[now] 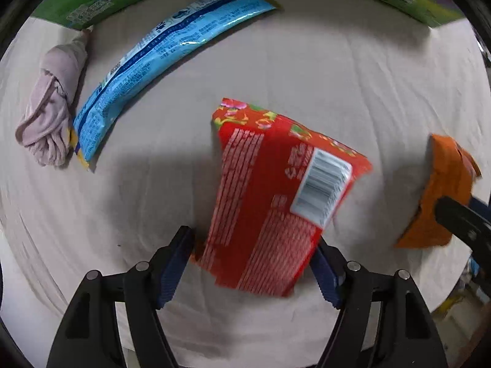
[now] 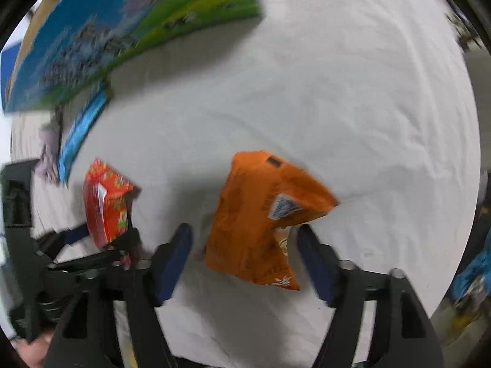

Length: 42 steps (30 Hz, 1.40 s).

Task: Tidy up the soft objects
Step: 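Grasp the red snack bag with the left tool while the right tool grasps the orange bag, then carry both bags into the box and open both tools to release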

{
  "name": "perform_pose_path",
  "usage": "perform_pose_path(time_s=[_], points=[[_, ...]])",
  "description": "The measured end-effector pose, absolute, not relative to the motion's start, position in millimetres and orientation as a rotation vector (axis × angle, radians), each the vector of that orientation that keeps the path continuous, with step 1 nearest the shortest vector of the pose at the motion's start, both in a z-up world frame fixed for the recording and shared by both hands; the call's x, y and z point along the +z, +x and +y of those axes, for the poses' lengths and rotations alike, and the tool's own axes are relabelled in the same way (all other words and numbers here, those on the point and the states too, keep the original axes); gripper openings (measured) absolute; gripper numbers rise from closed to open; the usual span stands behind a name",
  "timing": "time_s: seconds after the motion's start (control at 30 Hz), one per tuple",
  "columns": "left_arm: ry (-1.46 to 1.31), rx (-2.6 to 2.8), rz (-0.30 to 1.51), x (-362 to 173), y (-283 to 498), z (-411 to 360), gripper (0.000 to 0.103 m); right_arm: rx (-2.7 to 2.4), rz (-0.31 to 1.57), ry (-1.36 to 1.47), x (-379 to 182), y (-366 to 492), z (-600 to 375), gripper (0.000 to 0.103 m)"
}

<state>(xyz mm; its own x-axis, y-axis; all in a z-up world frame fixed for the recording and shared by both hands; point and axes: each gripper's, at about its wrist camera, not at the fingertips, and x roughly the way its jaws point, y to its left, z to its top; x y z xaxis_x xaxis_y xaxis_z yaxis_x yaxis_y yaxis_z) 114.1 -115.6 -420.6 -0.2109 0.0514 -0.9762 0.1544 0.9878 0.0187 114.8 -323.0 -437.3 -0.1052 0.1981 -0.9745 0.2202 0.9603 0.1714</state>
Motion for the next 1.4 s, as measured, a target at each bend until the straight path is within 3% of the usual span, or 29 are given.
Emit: perform_pose_path(time_s=[0.17,0.2,0.23,0.4,0.53,0.63,0.7,0.9,1.1,1.4], points=[[-0.17,-0.024,1.822,-418,108,-92,0.069,-0.103,1.701,0.479,-451,103,-342,0.074],[-0.227,-0.013,1.841,-419,104,-86,0.069,-0.107,1.695,0.5,-455,102,-346,0.059],[-0.262,-0.006,1.851,-420,101,-84,0.069,-0.099,1.703,0.49,-458,102,-345,0.055],[-0.116,0.008,1.828,-422,104,-97,0.07,0.113,1.796,0.293,-454,102,-324,0.055],[-0.006,0.022,1.794,-422,110,-112,0.073,0.066,1.714,0.183,-445,99,-315,0.065],[-0.078,0.025,1.793,-421,110,-107,0.069,0.025,1.714,0.163,-449,94,-309,0.066],[-0.084,0.023,1.78,-413,107,-99,0.052,-0.001,1.738,0.189,-459,91,-308,0.063],[-0.123,0.017,1.757,-405,105,-80,0.047,-0.001,1.717,0.182,-454,82,-294,0.051],[-0.109,-0.025,1.656,-362,97,-81,0.047,0.08,1.66,0.191,-409,88,-300,0.049],[-0.05,-0.093,1.44,-257,81,-78,0.047,0.183,1.511,0.165,-309,82,-311,0.048]])
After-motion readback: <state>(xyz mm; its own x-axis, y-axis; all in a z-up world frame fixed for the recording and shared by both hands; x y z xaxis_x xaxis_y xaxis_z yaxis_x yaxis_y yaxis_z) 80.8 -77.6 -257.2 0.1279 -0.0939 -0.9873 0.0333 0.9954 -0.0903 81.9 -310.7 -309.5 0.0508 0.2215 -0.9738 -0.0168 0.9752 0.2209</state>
